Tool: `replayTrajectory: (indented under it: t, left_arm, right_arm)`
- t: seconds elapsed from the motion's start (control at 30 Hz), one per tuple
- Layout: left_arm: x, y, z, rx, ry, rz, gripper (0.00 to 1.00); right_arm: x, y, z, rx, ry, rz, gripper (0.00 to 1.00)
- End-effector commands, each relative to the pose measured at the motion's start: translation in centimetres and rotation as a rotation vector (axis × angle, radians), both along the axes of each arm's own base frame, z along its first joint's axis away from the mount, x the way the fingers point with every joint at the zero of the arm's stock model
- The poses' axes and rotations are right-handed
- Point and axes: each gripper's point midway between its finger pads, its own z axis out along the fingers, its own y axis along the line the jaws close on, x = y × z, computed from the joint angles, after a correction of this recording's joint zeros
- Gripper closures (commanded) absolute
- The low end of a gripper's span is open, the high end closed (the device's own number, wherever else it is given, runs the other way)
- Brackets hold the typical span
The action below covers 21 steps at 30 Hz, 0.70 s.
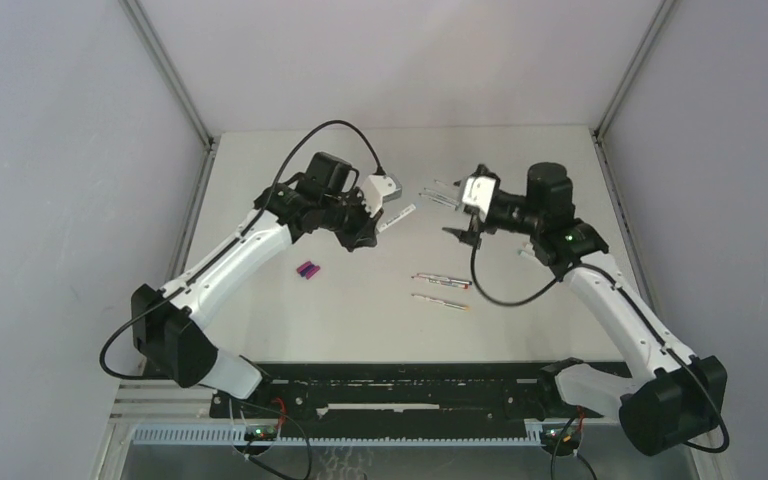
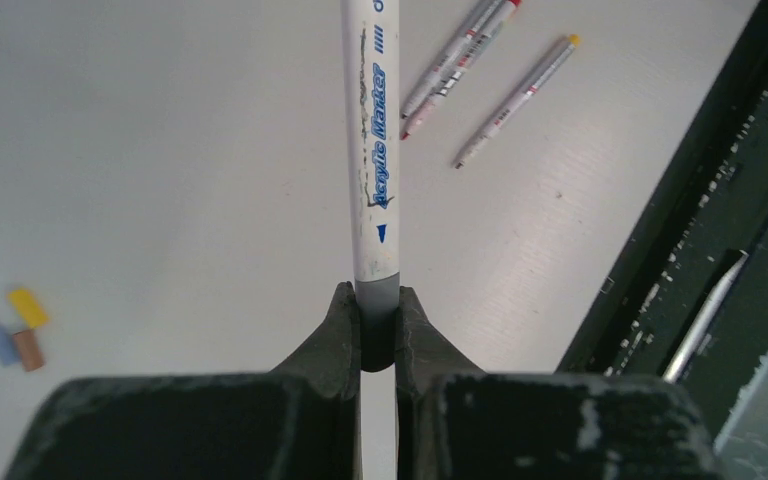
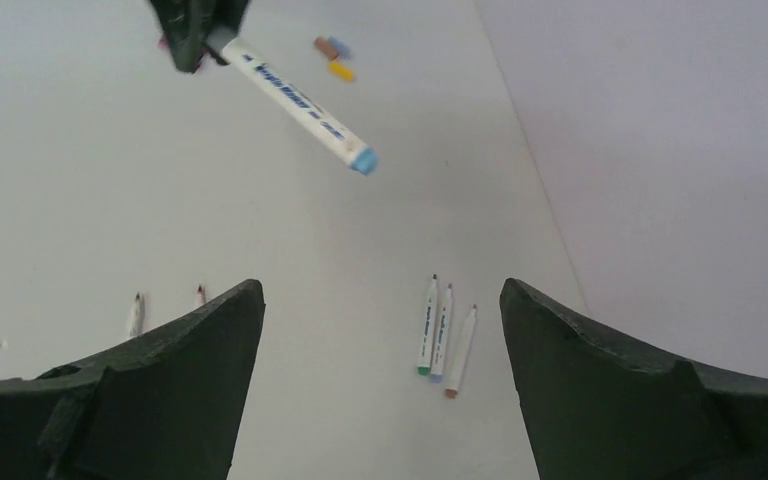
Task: Open the pen caps
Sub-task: Pick up the pen from the center of the board.
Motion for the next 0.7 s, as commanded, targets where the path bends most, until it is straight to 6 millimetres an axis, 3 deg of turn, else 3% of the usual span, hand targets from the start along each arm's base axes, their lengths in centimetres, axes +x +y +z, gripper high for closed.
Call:
replayTrajectory:
  t: [0.0, 0.13, 0.3, 0.47, 0.67]
  left_arm:
    - [-1.6, -1.7, 0.2, -0.056, 0.103, -0.120, 1.00]
    - [-1.9, -2.4, -0.3, -0.067, 0.174, -0.147, 1.00]
    - [-2.2, -2.9, -0.8, -0.068, 0.219, -0.161, 1.00]
    - [-2.7, -3.1, -0.9, -0.076, 0.247, -0.183, 1.00]
    - [-3.2, -3.1, -1.2, -0.070, 0.267, -0.203, 1.00]
  right_arm:
    - [-1.5, 0.7, -2.7, -0.252, -0.214, 0.120, 0.14]
    - [-2.7, 1.8, -5.8, -0.400, -0.287, 0.196, 0.14]
    - [-3.6, 3.7, -8.0, -0.498, -0.322, 0.247, 0.14]
    - [-3.1, 5.6, -9.1, -0.540, -0.352, 0.215, 0.15]
    - [-2.5, 7.4, -8.4, -0.499, -0.371, 0.150, 0.15]
